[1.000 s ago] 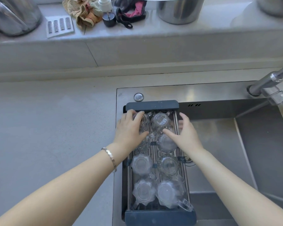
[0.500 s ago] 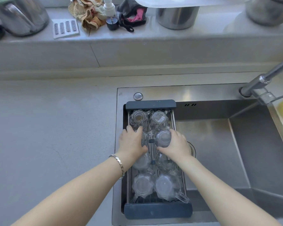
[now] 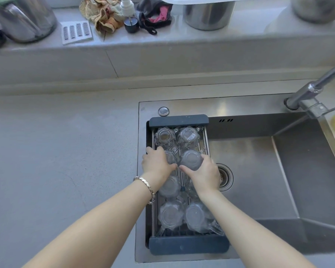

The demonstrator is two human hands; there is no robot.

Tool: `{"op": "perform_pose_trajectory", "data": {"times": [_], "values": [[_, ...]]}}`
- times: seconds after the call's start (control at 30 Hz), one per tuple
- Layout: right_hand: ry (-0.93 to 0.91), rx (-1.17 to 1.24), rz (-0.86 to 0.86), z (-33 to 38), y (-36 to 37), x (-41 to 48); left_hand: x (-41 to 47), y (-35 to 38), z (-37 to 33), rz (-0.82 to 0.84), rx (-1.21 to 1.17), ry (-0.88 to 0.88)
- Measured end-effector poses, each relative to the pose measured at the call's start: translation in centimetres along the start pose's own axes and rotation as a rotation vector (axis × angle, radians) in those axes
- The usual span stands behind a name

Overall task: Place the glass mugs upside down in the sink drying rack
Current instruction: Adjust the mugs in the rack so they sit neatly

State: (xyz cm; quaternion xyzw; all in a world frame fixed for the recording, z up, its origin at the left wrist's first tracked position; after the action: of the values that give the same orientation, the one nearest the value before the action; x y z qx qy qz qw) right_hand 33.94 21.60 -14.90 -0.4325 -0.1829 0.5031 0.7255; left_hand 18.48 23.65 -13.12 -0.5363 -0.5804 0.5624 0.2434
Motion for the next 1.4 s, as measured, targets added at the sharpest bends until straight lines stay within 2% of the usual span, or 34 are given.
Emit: {"op": "perform_pose_trajectory", "data": {"times": [0.3,0.47,0.57,0.63,0.7,0.8,0.9,1.03,1.13,1.2,1.27,1.33,1.4], "values": [[-0.114,0.074,0.248,-0.4,0.0,0.8,-0.1,0.3,0.4,-0.035,0.066,0.154],[-0.056,0.060,0.328,-0.4,-0.2,1.9,-0.2,0.3,1.3,-0.050,0.050,0.175],[-0.048,0.077,0.402,-0.2,-0.7,1.8,-1.4,-0.3,1.0,-0.117,0.031,0.232],[-0.063,0.112,0.368,-0.1,-1.8,1.4,-2.9,-1.2,0.9,-0.180,-0.040,0.327],[-0.076,0.114,0.264,-0.6,-3.6,0.7,-4.6,-1.1,1.2,-0.121,-0.038,0.473],[-0.072,-0.015,0.281,-2.5,-4.3,-1.5,-6.9,0.6,2.1,0.049,0.164,0.644],[-0.114,-0.178,0.348,-3.2,-3.0,-3.6,-7.3,1.5,2.1,0.086,0.421,0.784],[-0.147,-0.392,0.299,-2.0,-1.8,-4.2,-7.1,2.1,0.3,0.107,0.615,1.020],[-0.146,-0.457,0.270,-1.3,-1.6,-4.0,-7.1,2.0,-0.9,0.107,0.616,1.082],[-0.138,-0.431,0.277,-1.0,-1.9,-3.8,-7.3,1.6,-1.1,0.050,0.661,1.110],[-0.153,-0.398,0.278,-0.7,-2.8,-3.8,-7.2,1.2,-0.6,0.010,0.666,1.087],[-0.198,-0.368,0.267,-0.3,-4.2,-4.0,-6.8,1.6,0.0,-0.046,0.564,1.071],[-0.277,-0.355,0.273,0.1,-5.7,-4.0,-6.8,0.6,0.0,-0.040,0.520,1.001]]}}
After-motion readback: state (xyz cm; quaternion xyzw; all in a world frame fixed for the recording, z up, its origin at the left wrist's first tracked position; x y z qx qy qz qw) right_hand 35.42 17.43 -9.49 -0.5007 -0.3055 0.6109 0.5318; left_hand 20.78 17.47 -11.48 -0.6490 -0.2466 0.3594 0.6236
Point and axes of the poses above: each hand's wrist, its own x-axis towards the middle knuckle, its own y-axis out of the palm, z = x × y, the point moved 6 cm from there along x, towards the middle knuckle, and after that the axes turned 14 degrees about -z, right-handed, at the moved point
